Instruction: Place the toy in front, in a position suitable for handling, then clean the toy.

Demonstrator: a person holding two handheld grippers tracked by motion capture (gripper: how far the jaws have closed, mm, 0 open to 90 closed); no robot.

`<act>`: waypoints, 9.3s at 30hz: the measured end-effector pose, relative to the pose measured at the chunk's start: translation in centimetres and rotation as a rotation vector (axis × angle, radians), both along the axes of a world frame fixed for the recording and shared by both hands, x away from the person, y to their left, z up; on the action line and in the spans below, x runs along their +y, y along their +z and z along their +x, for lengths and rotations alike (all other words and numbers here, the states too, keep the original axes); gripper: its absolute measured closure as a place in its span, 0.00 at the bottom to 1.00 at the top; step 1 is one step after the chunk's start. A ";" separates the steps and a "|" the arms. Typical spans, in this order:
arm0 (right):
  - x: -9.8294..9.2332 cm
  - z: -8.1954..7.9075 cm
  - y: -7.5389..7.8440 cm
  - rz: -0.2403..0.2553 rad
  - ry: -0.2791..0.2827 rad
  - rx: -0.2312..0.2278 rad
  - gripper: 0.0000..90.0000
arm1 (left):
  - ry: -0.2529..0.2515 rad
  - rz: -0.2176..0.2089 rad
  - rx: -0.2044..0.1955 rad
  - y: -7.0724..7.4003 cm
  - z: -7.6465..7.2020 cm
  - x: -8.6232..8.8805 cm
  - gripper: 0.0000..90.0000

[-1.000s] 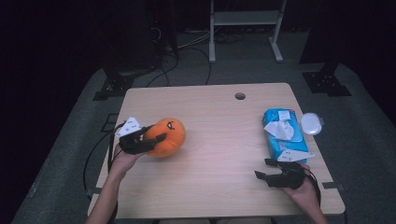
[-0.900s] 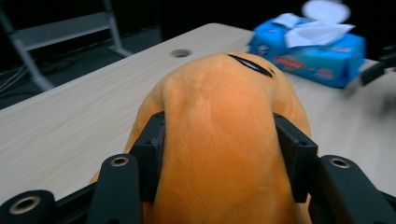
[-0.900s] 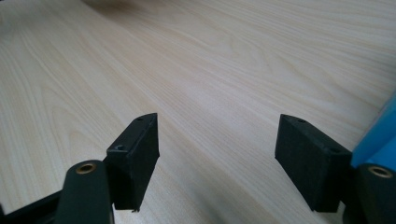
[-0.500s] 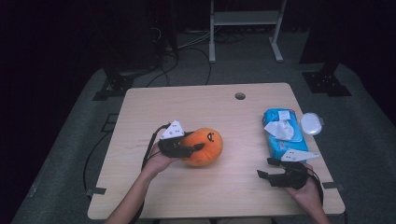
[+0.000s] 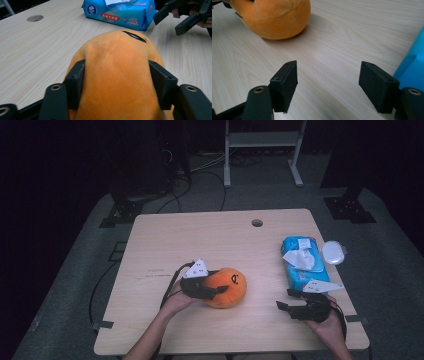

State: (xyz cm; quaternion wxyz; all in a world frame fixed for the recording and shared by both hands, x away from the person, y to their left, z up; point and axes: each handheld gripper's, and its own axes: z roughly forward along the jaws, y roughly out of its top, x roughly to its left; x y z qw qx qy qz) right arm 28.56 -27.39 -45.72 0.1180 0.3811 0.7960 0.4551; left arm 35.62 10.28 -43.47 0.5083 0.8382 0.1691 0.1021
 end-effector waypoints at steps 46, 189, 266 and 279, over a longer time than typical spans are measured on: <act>-4.8 9.4 6.3 -0.145 -0.206 -0.053 0.34 | 0.135 -0.066 -0.080 -1.1 -3.3 2.8 0.08; 11.4 3.0 4.1 -0.036 0.202 -0.124 0.88 | 0.014 -0.068 -0.011 -2.4 -1.9 1.5 0.27; 14.2 1.1 2.8 -0.081 0.275 -0.180 0.86 | 0.143 -0.079 0.041 -3.0 -2.0 2.2 0.24; 10.7 3.5 2.7 0.004 0.130 -0.092 0.86 | 0.160 -0.098 0.052 -3.1 -2.1 2.1 0.25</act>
